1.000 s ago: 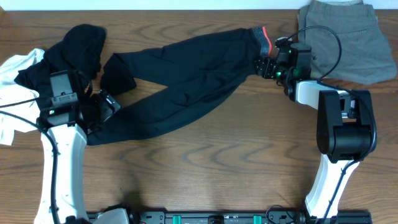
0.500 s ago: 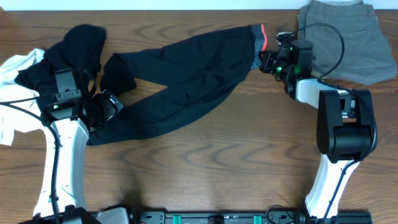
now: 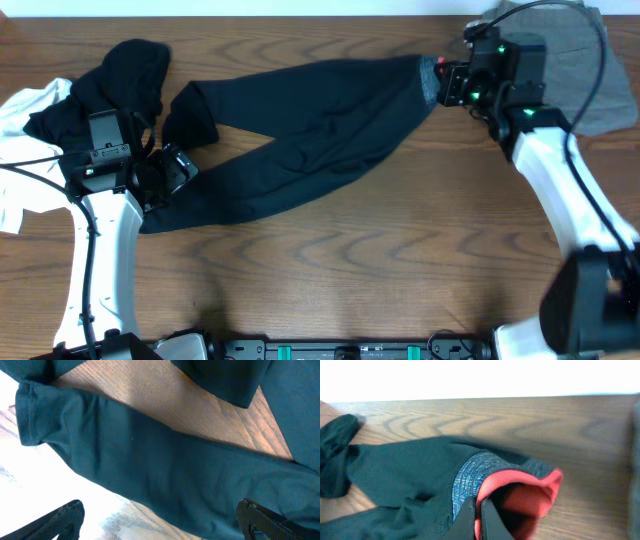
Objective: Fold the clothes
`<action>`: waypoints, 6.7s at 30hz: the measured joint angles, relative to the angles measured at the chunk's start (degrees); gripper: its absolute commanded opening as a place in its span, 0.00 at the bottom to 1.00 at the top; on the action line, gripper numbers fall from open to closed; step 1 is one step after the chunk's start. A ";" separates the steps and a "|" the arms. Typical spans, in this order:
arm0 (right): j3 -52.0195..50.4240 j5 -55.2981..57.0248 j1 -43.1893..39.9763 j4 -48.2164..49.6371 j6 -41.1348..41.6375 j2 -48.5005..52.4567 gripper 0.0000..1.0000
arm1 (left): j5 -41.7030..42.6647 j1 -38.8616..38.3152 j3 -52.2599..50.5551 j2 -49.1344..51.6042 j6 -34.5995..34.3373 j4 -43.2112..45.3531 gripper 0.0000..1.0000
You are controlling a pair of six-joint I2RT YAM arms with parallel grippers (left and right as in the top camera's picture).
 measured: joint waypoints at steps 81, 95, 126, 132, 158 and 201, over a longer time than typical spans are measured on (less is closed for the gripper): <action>34.73 12.74 -1.09 -50.49 3.39 20.57 0.05 | 0.02 0.00 -0.02 0.02 0.00 1.77 0.98; 34.80 21.90 -0.79 -55.15 10.32 20.90 0.70 | 0.04 0.00 -0.02 0.02 0.00 1.77 0.98; 8.41 -0.17 -16.70 -34.71 7.85 20.94 0.58 | 0.02 0.00 -0.02 0.02 1.73 1.81 0.98; 8.41 -1.11 -13.97 -33.07 9.05 20.94 0.28 | 0.04 0.00 -0.02 0.02 1.75 1.81 0.98; 8.59 15.69 -15.02 -66.34 9.14 12.11 0.03 | 0.02 0.00 -0.02 0.02 1.75 1.92 0.98; 17.79 15.10 -1.44 -47.98 2.14 7.23 0.82 | 19.54 -7.41 22.91 29.81 21.42 17.70 0.99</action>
